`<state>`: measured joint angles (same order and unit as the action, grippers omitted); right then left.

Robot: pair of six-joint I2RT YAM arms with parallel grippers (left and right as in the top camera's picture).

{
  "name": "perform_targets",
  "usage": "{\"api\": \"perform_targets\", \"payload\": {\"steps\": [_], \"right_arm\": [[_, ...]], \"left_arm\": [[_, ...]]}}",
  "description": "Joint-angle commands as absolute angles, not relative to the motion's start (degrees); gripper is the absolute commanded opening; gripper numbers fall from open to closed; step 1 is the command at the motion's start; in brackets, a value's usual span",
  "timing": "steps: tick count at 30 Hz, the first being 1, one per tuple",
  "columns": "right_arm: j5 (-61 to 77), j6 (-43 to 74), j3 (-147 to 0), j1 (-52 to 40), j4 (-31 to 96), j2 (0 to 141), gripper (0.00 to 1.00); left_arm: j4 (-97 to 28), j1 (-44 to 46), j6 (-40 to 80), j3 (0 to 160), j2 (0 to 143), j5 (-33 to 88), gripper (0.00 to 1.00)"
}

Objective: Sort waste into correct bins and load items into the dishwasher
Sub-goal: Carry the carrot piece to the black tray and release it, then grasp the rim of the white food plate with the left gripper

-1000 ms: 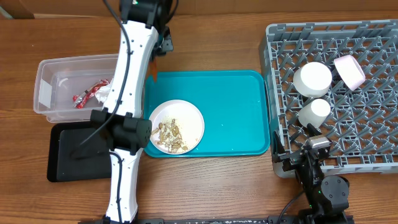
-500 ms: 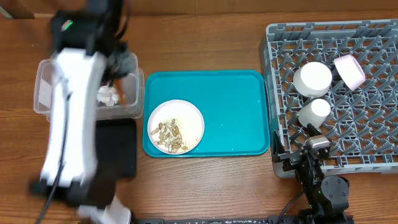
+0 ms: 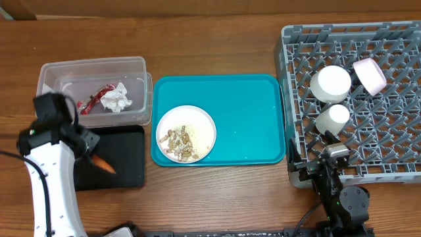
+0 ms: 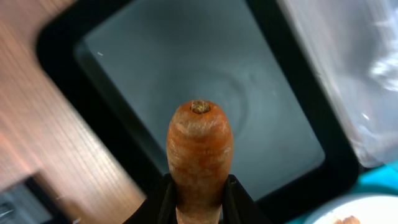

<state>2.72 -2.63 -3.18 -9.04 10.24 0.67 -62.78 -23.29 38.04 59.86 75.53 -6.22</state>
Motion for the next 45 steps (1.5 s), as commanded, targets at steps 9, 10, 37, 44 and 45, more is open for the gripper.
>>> {"api": "perform_targets", "payload": {"steps": [9,10,37,44,45], "right_arm": [[2.6,-2.9,-2.9,-9.0,9.9,0.2,1.0],[2.6,-2.9,-2.9,-9.0,9.9,0.2,1.0],[2.6,-2.8,-2.9,-9.0,9.9,0.2,1.0],[2.6,-2.9,-2.9,-9.0,9.9,0.2,1.0],[2.6,-2.9,-2.9,-9.0,9.9,0.2,1.0]], "left_arm": [[-55.2,-24.2,35.7,54.9,78.0,5.3,0.69],[-56.2,-24.2,35.1,56.3,77.8,5.9,0.69],[-43.5,43.0,20.0,73.7,106.2,-18.2,0.49],[-47.7,43.0,20.3,81.7,114.9,-17.5,0.44],[-48.6,43.0,20.3,82.7,115.7,-17.1,0.42]]}}
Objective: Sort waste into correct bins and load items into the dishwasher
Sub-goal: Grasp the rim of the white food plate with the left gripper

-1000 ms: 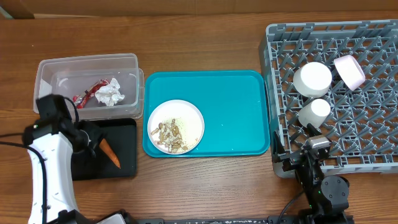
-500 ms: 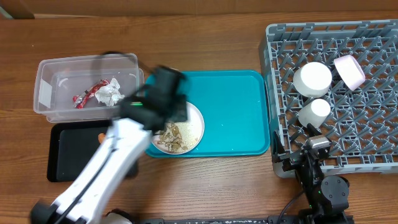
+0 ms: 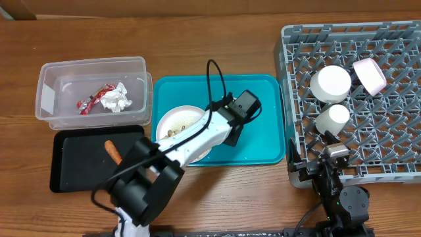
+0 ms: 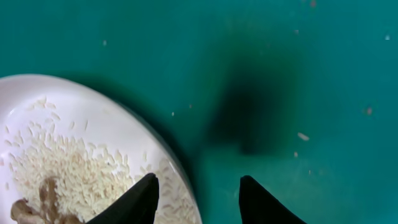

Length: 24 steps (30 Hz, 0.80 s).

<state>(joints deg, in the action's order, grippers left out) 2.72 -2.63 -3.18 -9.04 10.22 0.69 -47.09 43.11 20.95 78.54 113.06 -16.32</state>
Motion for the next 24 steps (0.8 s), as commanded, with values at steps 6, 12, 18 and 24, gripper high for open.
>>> {"api": "perform_targets", "payload": {"steps": [6,12,18,24], "right_arm": [[2.6,-2.9,-2.9,-9.0,9.9,0.2,1.0],[2.6,-2.9,-2.9,-9.0,9.9,0.2,1.0],[2.6,-2.9,-2.9,-9.0,9.9,0.2,1.0],[2.6,-2.9,-2.9,-9.0,9.9,0.2,1.0]], "left_arm": [[-50.1,43.0,20.3,84.7,117.9,-17.0,0.33],[-52.0,43.0,21.8,84.7,117.9,-19.0,0.33],[-53.0,43.0,22.8,84.3,117.9,-19.7,0.3],[-51.6,42.8,20.6,83.9,121.6,-21.3,0.27]]}}
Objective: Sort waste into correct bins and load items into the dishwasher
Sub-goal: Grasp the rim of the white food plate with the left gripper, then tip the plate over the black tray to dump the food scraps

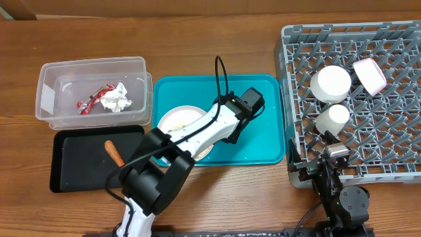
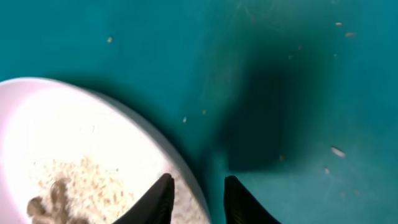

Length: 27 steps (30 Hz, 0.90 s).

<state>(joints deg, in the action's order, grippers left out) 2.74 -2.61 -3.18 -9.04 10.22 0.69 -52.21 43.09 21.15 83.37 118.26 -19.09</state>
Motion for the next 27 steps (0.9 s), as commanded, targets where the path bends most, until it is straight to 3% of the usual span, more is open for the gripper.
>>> {"api": "perform_targets", "payload": {"steps": [1,3,8,16,27], "right_arm": [[2.6,-2.9,-2.9,-9.0,9.9,0.2,1.0],[2.6,-2.9,-2.9,-9.0,9.9,0.2,1.0],[2.6,-2.8,-2.9,-9.0,9.9,0.2,1.0],[2.6,-2.8,-2.9,-9.0,9.9,0.2,1.0],[2.6,-2.9,-2.9,-9.0,9.9,0.2,1.0]], "left_arm": [[-51.5,42.8,20.2,83.9,122.0,-21.4,0.25],[-51.2,42.8,19.2,83.9,122.3,-21.4,0.22],[-51.3,42.8,18.4,85.2,122.2,-21.6,0.04],[-60.2,42.8,19.6,96.6,122.1,-21.7,0.04],[-77.0,42.7,31.2,110.8,122.1,-26.2,0.04]]}}
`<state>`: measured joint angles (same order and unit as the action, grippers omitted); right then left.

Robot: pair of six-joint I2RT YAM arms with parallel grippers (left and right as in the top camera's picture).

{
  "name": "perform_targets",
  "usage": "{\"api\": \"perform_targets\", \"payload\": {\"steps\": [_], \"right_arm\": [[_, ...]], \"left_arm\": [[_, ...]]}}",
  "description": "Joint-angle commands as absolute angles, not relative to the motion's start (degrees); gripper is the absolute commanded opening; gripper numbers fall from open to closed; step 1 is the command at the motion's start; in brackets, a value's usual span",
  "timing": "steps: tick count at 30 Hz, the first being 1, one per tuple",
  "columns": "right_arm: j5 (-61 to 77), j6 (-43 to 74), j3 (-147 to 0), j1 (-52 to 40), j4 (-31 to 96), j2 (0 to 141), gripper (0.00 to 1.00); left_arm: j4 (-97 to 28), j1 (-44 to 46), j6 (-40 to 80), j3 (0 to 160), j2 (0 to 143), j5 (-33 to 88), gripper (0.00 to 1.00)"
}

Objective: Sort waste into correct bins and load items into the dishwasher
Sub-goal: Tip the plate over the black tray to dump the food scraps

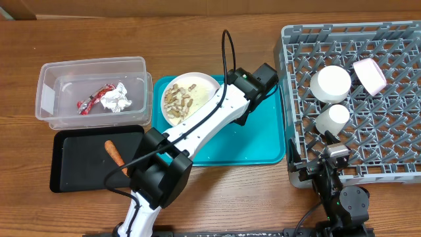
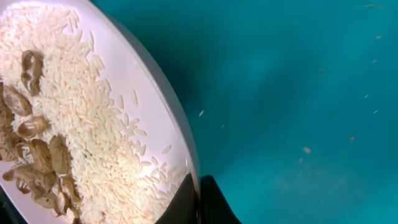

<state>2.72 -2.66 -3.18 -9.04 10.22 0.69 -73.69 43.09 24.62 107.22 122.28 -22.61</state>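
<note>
A white plate [image 1: 181, 92] of rice and peanut shells is held up over the far left part of the teal tray [image 1: 256, 141]. My left gripper [image 1: 222, 95] is shut on its right rim. In the left wrist view the black fingertips [image 2: 198, 193] pinch the plate [image 2: 81, 124] at its edge, with the tray [image 2: 298, 93] below. A carrot [image 1: 114, 153] lies in the black bin [image 1: 79, 171]. My right arm [image 1: 332, 171] rests low by the dish rack's near corner, and its jaws cannot be made out.
A clear bin [image 1: 92, 92] at the left holds crumpled wrappers [image 1: 108, 99]. The grey dish rack [image 1: 395, 151] at the right carries two white cups [image 1: 331, 83] [image 1: 332, 118] and a pink bowl [image 1: 370, 74]. Rice grains are scattered on the tray.
The left jaws stood slightly apart astride the plate's rim, with the plate at the tray's near left. Now they are shut on the rim and the plate is raised at the tray's far left.
First my left gripper held the carrot over the black bin. Then the carrot lay in that bin and the gripper stood open at the plate's right rim on the tray. The jaws then narrowed on the rim, and now they hold the plate up.
</note>
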Motion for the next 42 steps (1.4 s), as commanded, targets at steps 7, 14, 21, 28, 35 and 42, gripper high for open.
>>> {"api": "perform_targets", "payload": {"steps": [7,14,21,28,35,42], "right_arm": [[2.6,-2.9,-2.9,-9.0,9.9,0.2,1.0],[2.6,-2.9,-2.9,-9.0,9.9,0.2,1.0],[2.6,-2.9,-2.9,-9.0,9.9,0.2,1.0],[2.6,-2.9,-2.9,-9.0,9.9,0.2,1.0],[2.6,-2.9,-2.9,-9.0,9.9,0.2,1.0],[2.6,-2.9,-2.9,-9.0,9.9,0.2,1.0]], "left_arm": [[-87.0,40.0,39.6,114.3,120.9,-26.0,0.04],[-93.8,30.9,43.6,114.3,115.8,-25.1,0.04],[-92.9,19.3,40.7,112.5,106.8,-17.8,0.04],[-84.4,7.8,35.0,102.1,97.0,-6.4,0.04],[-70.2,-0.5,35.3,82.7,91.3,2.6,0.05],[-62.8,-4.1,34.9,75.0,88.2,6.3,0.05]]}}
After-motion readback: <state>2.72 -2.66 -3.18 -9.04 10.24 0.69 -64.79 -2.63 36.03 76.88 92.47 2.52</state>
